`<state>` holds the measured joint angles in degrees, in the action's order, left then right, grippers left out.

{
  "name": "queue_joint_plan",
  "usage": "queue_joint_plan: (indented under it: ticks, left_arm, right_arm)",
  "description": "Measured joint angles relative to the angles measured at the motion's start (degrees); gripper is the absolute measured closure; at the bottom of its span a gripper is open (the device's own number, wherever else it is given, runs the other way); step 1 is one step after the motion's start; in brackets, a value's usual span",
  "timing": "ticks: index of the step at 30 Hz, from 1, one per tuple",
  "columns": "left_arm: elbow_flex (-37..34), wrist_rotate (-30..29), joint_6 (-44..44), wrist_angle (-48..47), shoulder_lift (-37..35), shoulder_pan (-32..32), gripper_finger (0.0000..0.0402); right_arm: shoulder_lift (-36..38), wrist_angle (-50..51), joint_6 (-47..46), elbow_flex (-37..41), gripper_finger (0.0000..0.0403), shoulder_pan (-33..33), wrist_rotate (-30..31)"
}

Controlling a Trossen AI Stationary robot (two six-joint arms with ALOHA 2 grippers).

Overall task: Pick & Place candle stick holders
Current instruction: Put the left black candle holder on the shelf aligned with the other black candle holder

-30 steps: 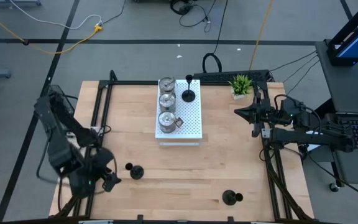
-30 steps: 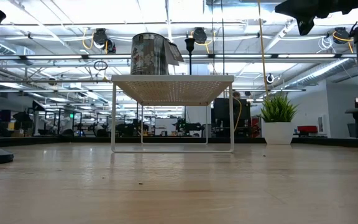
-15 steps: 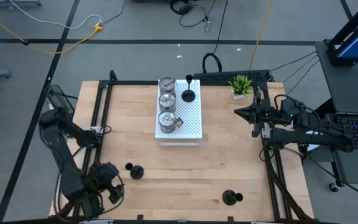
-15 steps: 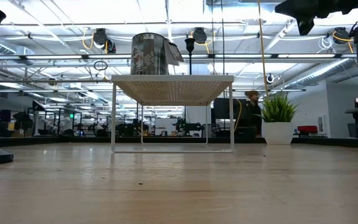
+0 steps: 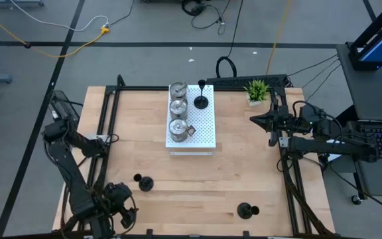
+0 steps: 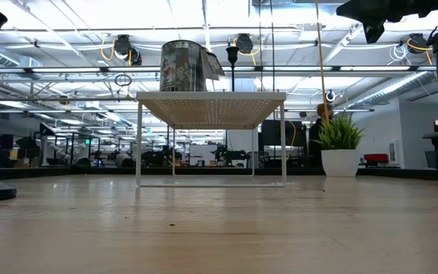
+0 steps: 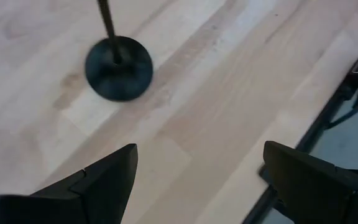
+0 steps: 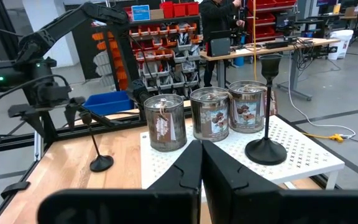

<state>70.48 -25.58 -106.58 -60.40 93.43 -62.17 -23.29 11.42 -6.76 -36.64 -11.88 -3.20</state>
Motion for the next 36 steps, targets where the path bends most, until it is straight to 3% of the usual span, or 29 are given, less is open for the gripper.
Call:
queue_joint_plan:
  ticks: [11,25,36]
  left_arm:
    - [0.0,-0.3,0.1,0.0,0.0,1.5,0.0050]
    - [0.0,-0.5,9.0,-1.6,0.0,1.3,0.0050]
    - [0.0,0.1,8.9,-4.2,0.0,1.3,0.0050]
  right_arm:
    - [0.0,0.0,0.0,0.0,0.0402,0.0,0.0]
    - [0.0,0.0,0.0,0.0,0.0401,0.0,0.1]
    - [0.0,1.1,0.0,0.0,0.0402,0.0,0.0]
